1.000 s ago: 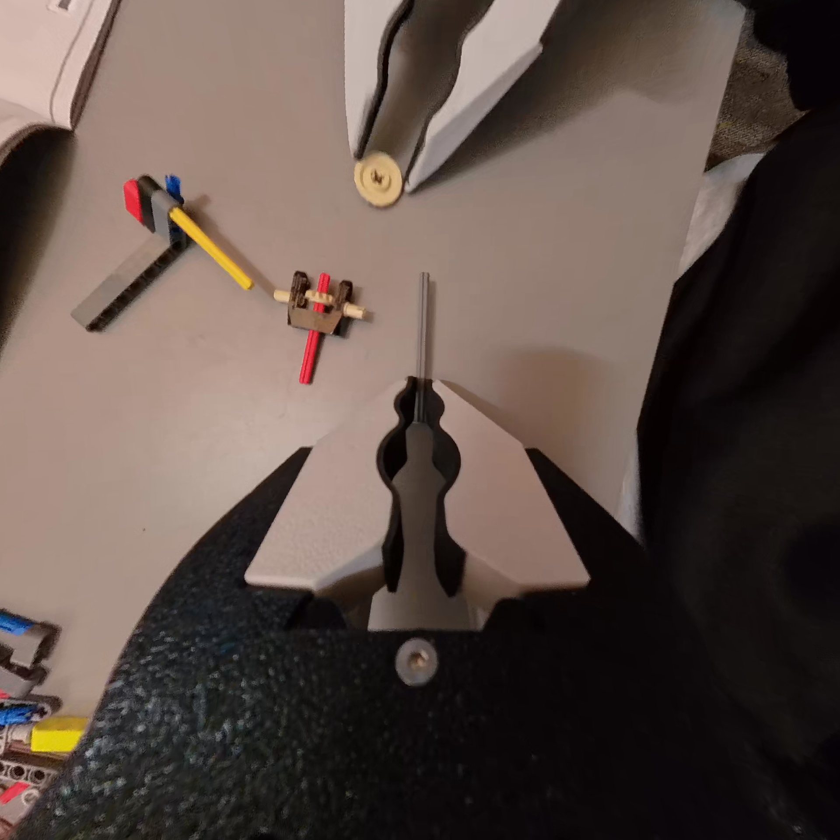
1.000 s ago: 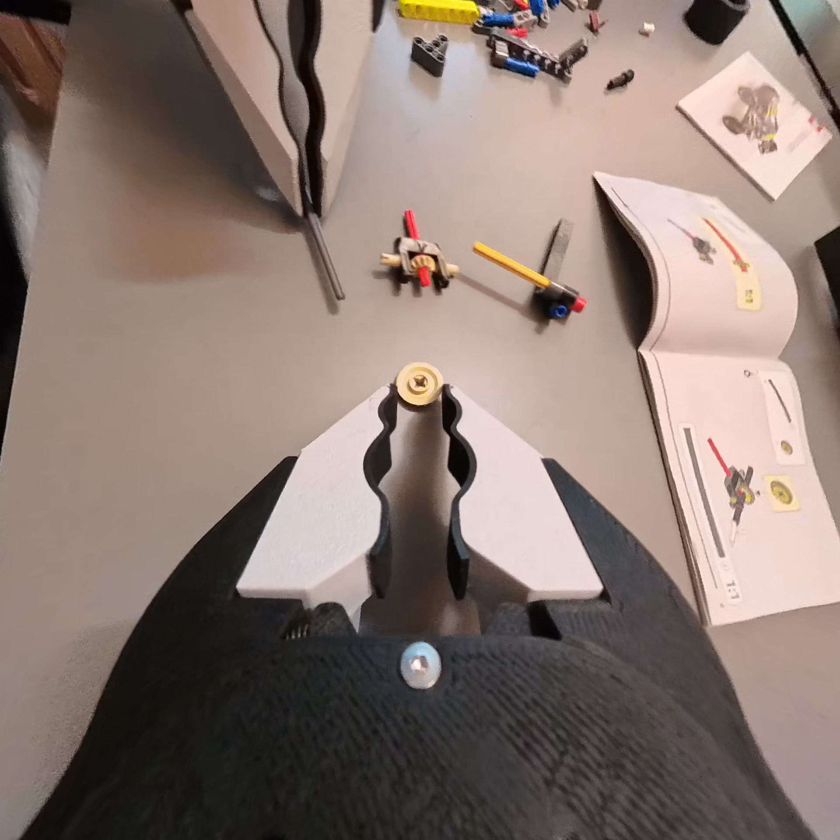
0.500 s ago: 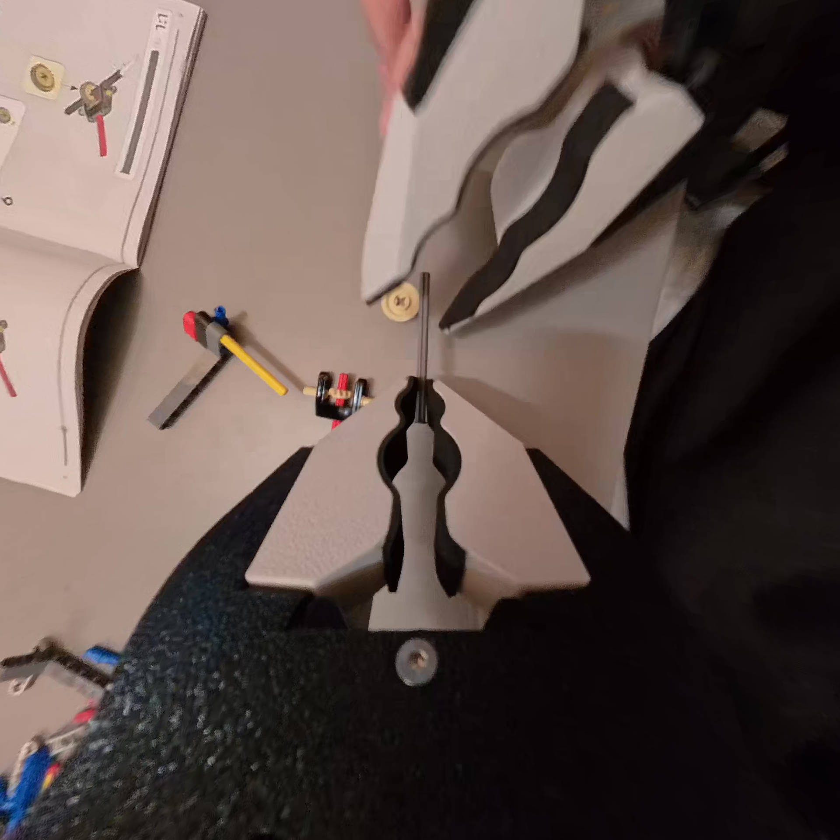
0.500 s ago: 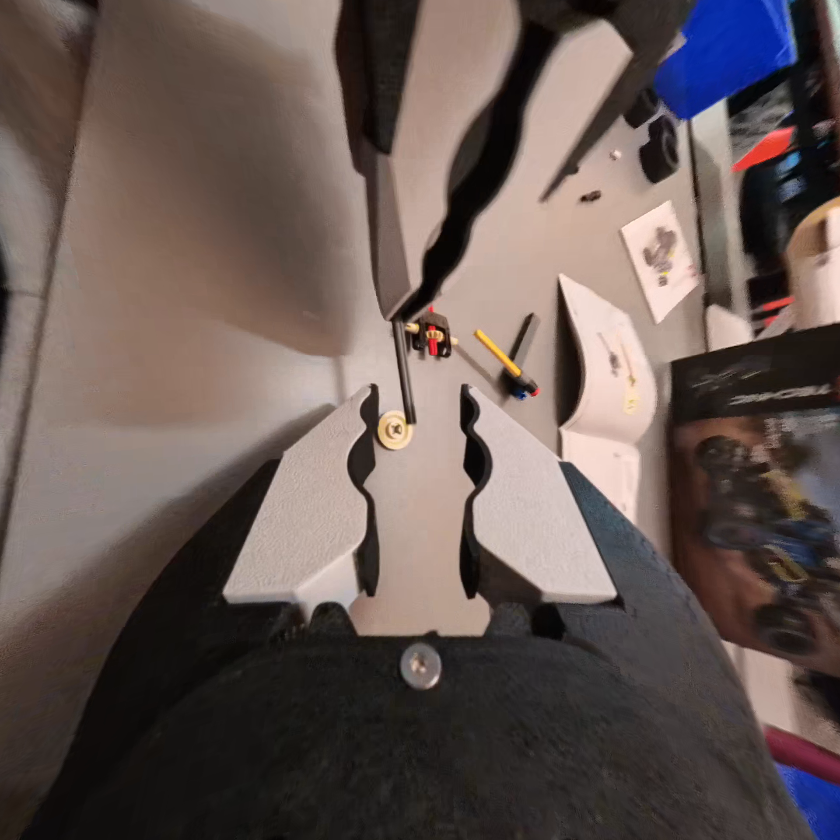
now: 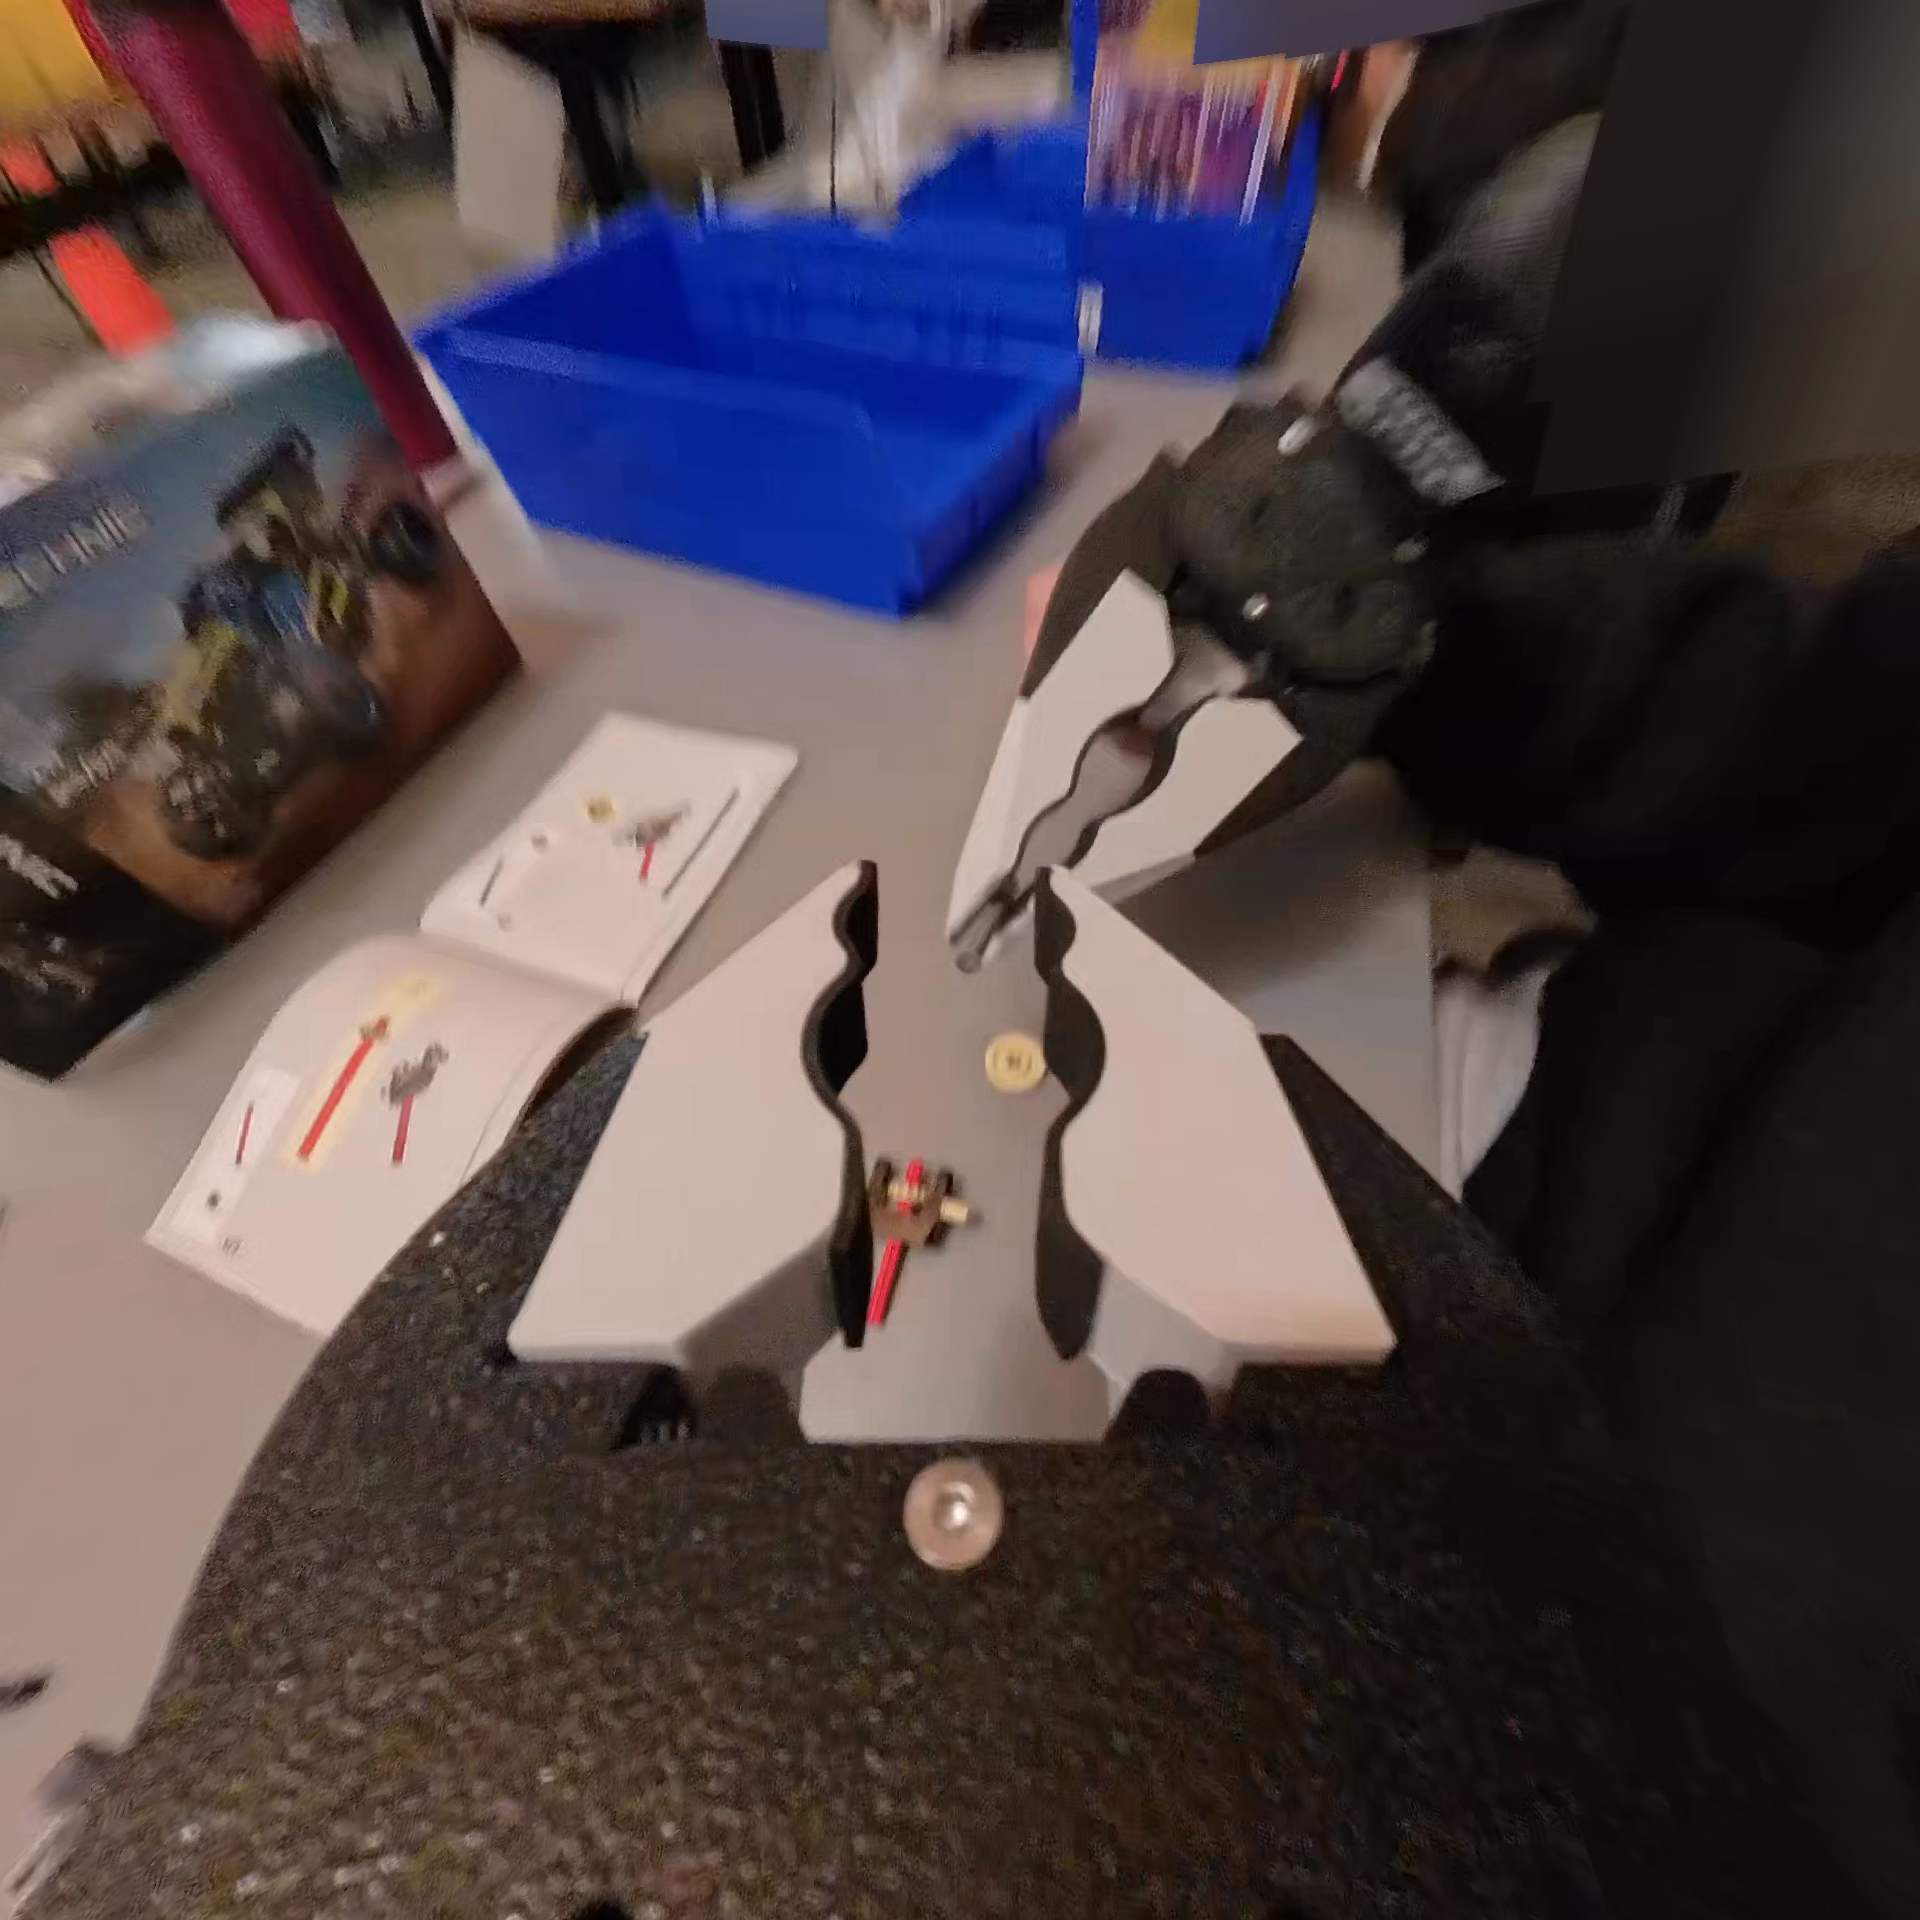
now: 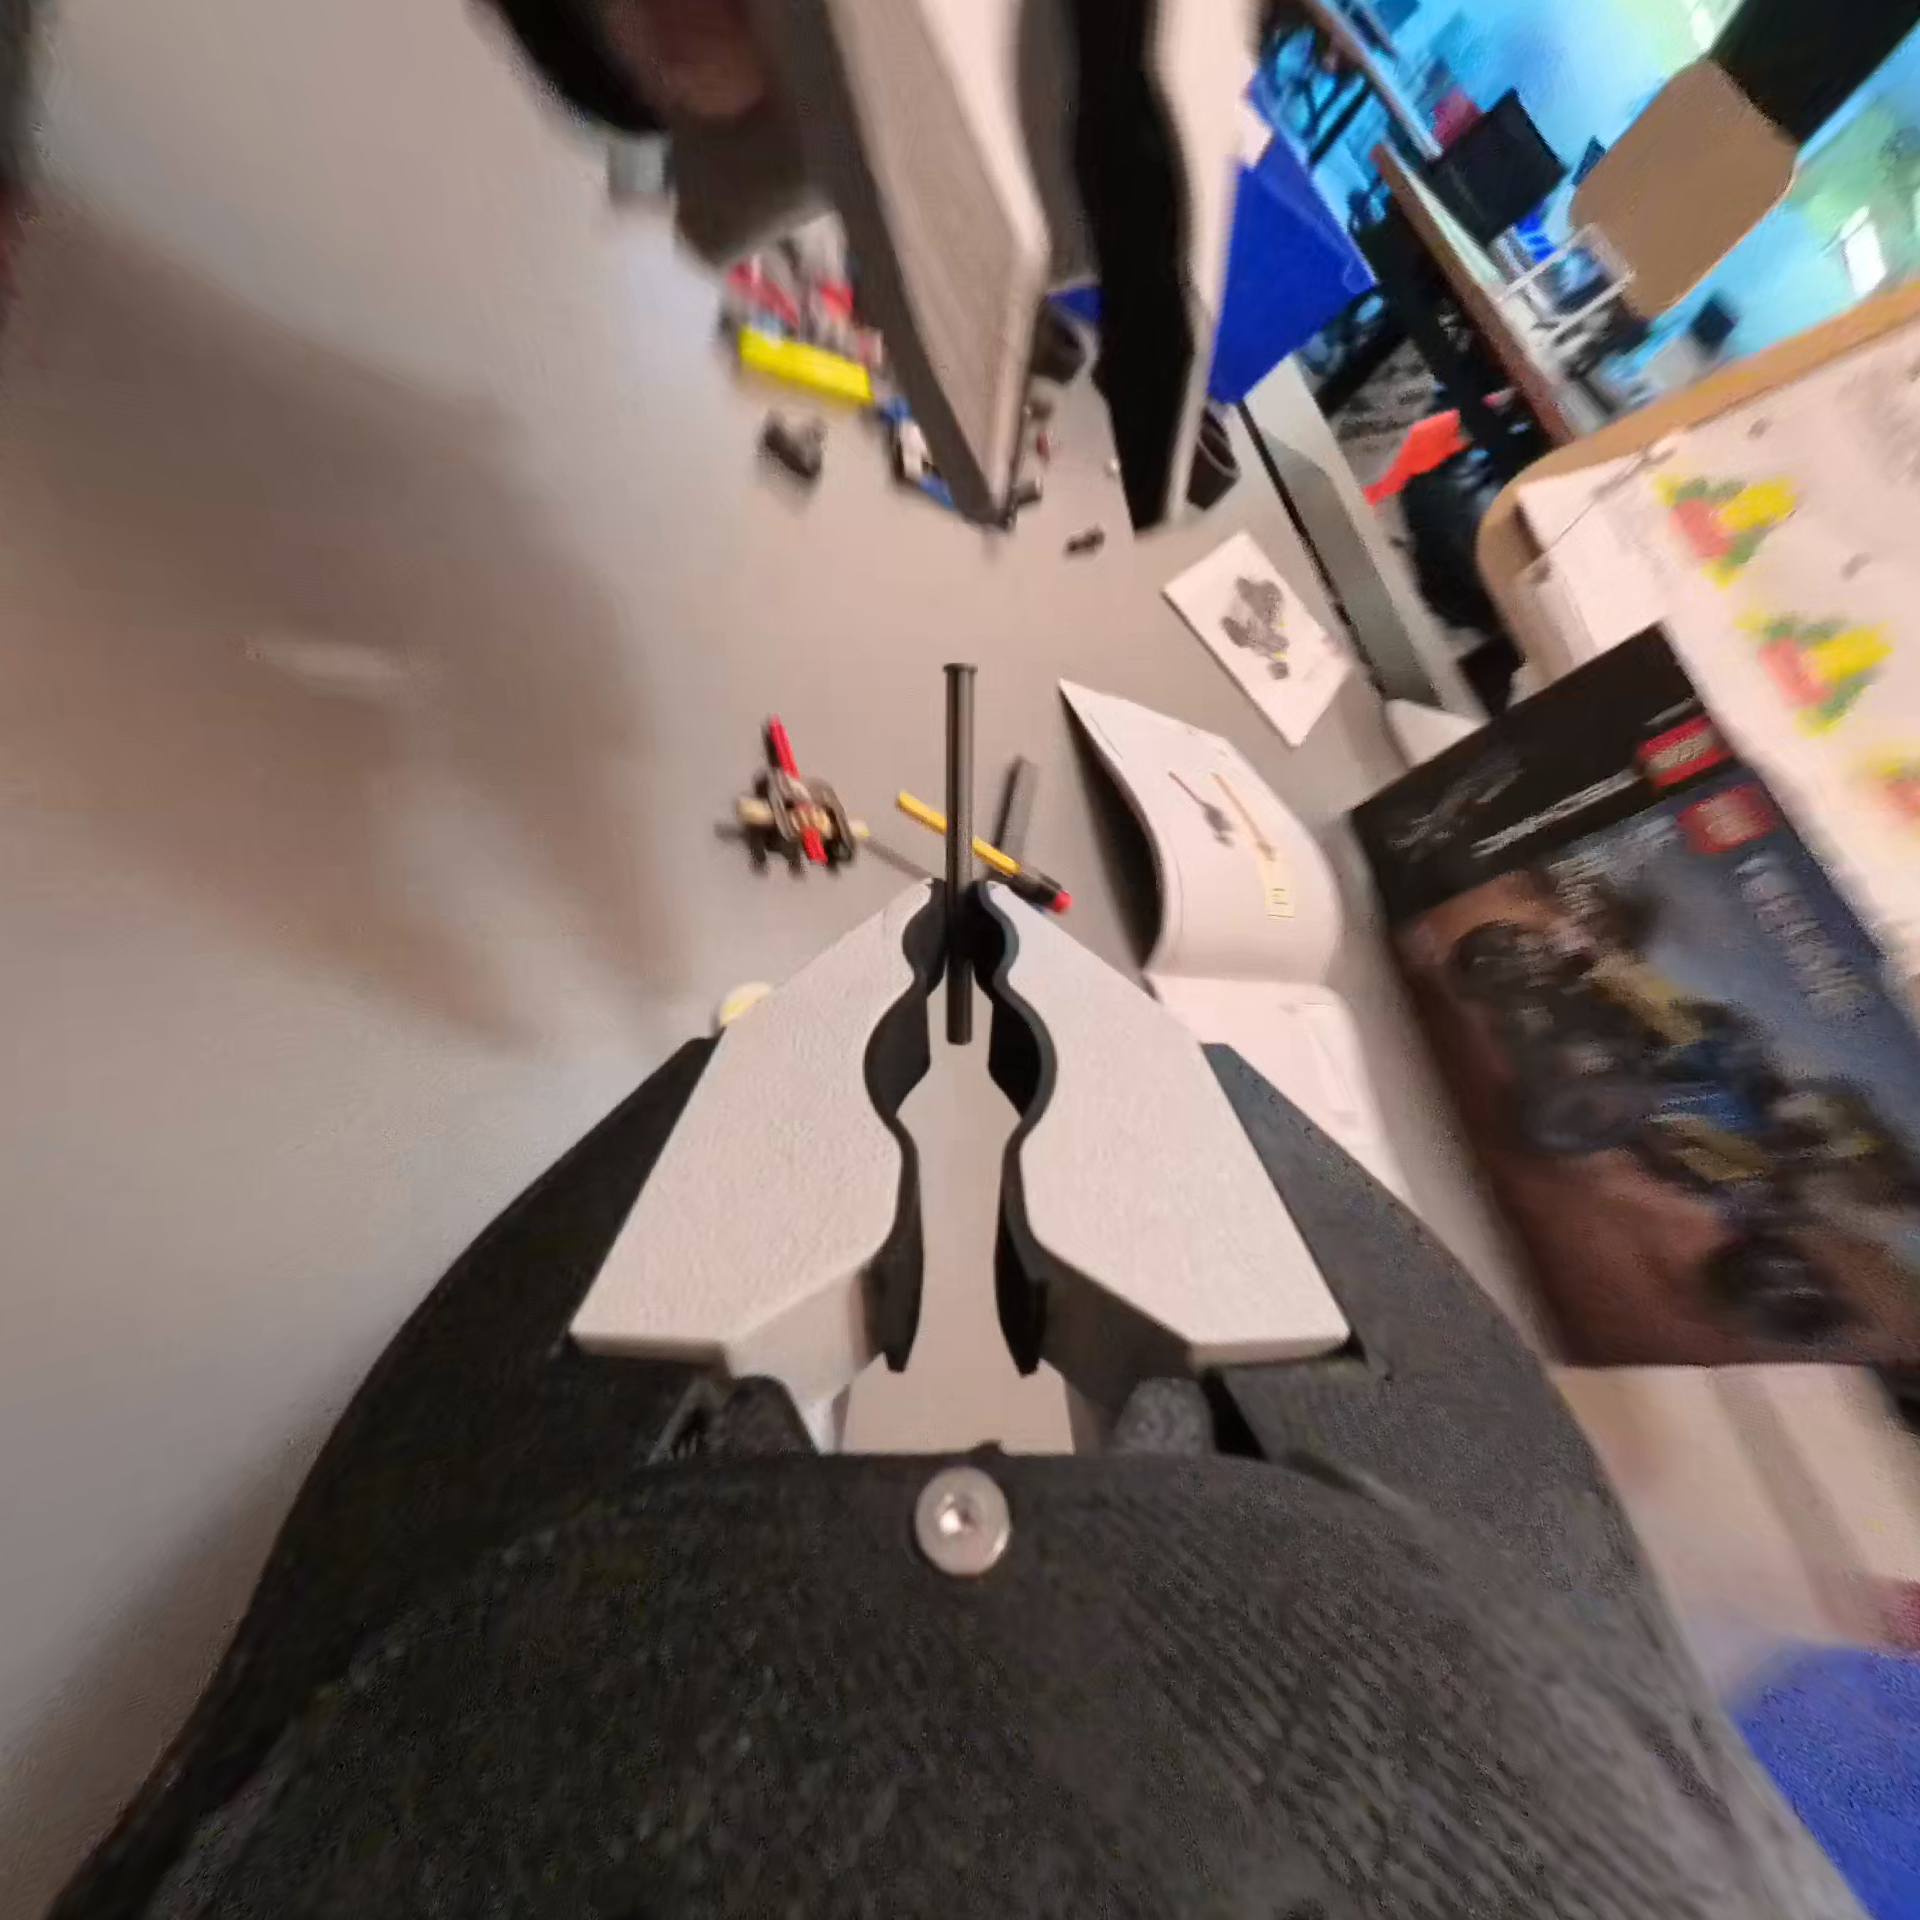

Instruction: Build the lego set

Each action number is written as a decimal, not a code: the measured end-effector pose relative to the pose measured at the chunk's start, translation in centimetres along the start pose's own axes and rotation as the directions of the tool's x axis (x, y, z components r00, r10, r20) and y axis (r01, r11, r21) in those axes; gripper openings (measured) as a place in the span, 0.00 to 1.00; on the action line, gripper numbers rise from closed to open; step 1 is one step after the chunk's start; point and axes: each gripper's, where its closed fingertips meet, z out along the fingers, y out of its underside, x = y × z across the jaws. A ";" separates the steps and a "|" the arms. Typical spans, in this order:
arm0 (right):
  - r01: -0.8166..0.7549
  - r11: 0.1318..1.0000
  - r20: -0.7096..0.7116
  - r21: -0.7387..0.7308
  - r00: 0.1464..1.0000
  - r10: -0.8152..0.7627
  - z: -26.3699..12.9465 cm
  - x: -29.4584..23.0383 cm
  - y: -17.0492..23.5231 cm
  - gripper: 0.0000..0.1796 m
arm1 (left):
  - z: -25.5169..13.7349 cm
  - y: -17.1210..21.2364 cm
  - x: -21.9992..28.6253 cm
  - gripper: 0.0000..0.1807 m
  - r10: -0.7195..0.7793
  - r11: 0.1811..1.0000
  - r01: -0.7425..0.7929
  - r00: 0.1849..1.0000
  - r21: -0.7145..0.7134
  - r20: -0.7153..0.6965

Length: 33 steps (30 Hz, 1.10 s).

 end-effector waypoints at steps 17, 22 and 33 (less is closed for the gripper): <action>-0.406 0.862 0.191 0.302 0.912 0.363 -1.0 0.3 -4.4 0.01 | 1.1 -1.1 1.4 0.01 -0.012 0.989 0.028 0.994 0.145 -0.111; -0.439 0.838 0.215 0.324 0.897 0.386 -1.1 0.4 -4.5 0.01 | 1.1 -0.7 1.3 0.05 0.008 0.993 0.006 0.993 0.119 -0.118; -0.436 0.845 0.248 0.309 0.895 0.371 -1.1 -0.1 -4.4 0.00 | 1.6 -0.5 1.9 0.01 0.031 0.997 -0.019 0.989 0.080 -0.147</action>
